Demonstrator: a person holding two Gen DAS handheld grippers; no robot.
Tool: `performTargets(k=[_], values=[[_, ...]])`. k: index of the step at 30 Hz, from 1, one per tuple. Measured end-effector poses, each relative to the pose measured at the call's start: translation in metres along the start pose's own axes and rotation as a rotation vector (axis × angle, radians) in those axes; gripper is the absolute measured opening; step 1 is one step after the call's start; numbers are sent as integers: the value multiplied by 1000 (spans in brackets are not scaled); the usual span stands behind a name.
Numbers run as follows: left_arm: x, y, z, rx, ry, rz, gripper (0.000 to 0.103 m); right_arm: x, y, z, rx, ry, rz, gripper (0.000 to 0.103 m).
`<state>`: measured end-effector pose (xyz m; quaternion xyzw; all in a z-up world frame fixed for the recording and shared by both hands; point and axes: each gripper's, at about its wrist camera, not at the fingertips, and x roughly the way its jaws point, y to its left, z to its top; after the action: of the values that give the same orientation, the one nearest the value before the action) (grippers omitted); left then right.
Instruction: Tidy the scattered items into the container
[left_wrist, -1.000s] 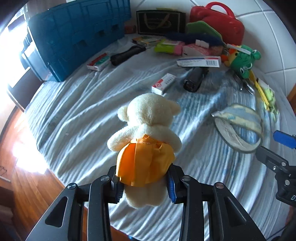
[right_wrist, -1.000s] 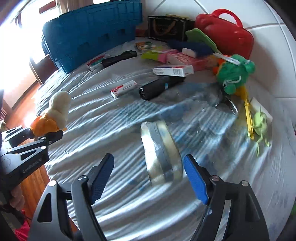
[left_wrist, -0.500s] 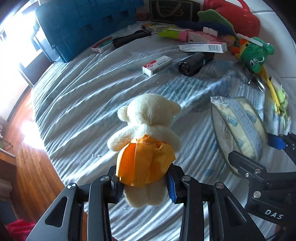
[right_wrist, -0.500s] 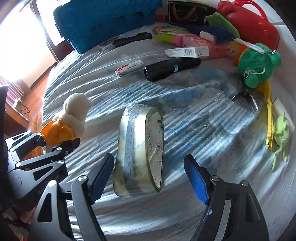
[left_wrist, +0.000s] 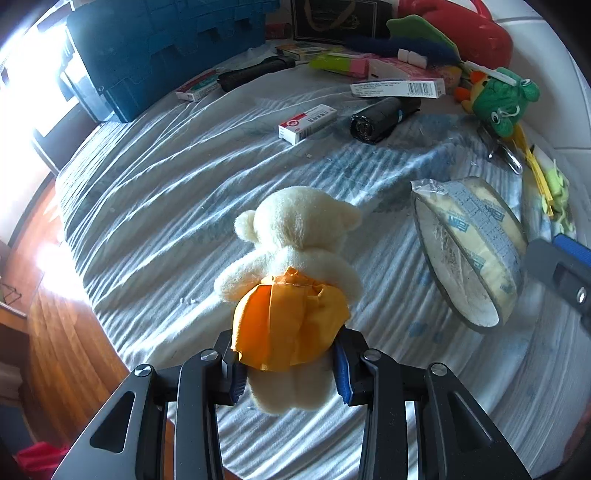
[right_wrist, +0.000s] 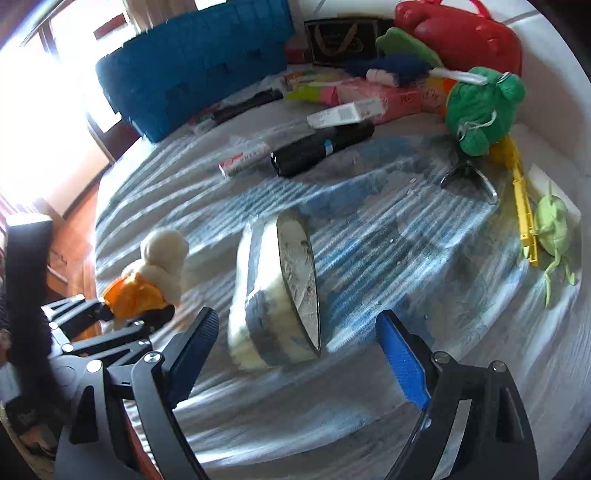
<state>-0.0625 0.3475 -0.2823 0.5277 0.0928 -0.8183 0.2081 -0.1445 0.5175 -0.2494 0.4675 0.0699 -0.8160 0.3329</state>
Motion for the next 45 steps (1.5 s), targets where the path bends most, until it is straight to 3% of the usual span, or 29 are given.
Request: performTargets(k=[1, 3, 6, 11, 14, 19, 20, 21, 23, 31, 33, 37, 41, 45], values=[[0, 5, 1, 3, -2, 1, 36, -7, -1, 4, 18, -29, -16, 83], [-1, 15, 2, 10, -6, 2, 36, -12, 0, 12, 49, -53, -65, 67], [-2, 30, 4, 21, -13, 4, 36, 11, 9, 17, 77, 37, -86, 54], [-4, 55, 7, 38, -24, 8, 36, 37, 80, 14, -24, 89, 43, 49], [0, 67, 9, 80, -23, -20, 36, 38, 112, 14, -64, 66, 63, 49], [4, 63, 16, 171, -37, -75, 36, -5, 103, 13, 76, -54, -57, 51], [3, 62, 18, 183, -43, -83, 36, -10, 98, 11, 113, -58, -85, 61], [2, 60, 20, 195, -48, -90, 36, -10, 93, 9, 146, -45, -118, 80], [1, 57, 23, 222, -67, -91, 36, -4, 86, 5, 200, -13, -166, 89], [20, 44, 32, 388, -58, -160, 36, 37, 91, -6, 276, 61, -190, 88], [30, 42, 39, 450, -48, -188, 36, 44, 89, -8, 306, 75, -232, 79], [44, 47, 59, 581, -66, -239, 36, 45, 89, -10, 428, 41, -331, 79], [51, 57, 79, 654, -71, -281, 36, 56, 105, -1, 511, 16, -375, 81], [59, 48, 82, 718, -64, -308, 36, 68, 107, 6, 574, 4, -471, 84]])
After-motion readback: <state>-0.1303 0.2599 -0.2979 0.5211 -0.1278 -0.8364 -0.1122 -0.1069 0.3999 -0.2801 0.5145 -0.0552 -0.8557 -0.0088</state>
